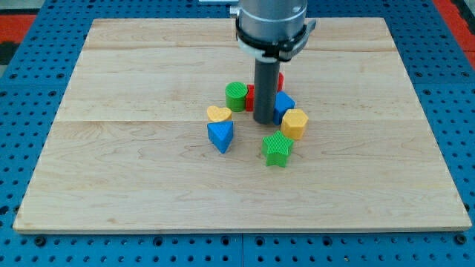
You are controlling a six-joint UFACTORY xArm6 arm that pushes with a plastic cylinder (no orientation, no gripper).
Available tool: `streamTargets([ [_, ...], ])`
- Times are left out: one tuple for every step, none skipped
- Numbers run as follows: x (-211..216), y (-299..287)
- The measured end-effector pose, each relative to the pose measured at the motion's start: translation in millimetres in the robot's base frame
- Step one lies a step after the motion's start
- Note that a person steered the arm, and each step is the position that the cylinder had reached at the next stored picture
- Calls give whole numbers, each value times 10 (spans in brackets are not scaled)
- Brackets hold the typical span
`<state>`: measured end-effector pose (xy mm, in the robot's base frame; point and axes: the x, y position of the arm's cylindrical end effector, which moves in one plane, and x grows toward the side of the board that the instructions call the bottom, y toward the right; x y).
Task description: Move the blue cube towards the top right side of the board
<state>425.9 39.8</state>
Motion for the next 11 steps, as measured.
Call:
streamTargets([
  [-159, 249],
  [-134, 480],
  [138, 582],
  [-185, 672],
  [-619, 672],
  [-775, 889],
  [-473, 977],
  [-803, 1129],
  [-1194, 930],
  [-1353, 781],
  [-1397, 405],
])
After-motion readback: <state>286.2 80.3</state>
